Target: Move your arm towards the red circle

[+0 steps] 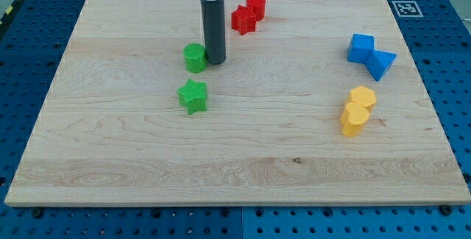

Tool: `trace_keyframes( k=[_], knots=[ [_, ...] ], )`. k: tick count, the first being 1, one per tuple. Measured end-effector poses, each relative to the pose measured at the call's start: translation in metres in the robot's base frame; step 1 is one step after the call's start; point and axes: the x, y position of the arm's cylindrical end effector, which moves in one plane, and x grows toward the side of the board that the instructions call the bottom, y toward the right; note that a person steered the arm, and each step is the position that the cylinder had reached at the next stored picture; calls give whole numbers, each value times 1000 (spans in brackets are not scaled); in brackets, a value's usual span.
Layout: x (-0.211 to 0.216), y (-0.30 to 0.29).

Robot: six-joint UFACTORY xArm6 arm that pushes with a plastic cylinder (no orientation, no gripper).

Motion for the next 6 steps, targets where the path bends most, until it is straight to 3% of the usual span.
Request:
trace_keyframes(
  k=[2, 4, 6],
  knots=[
    [-27, 76],
    [-89, 101],
    [-110, 125]
  ],
)
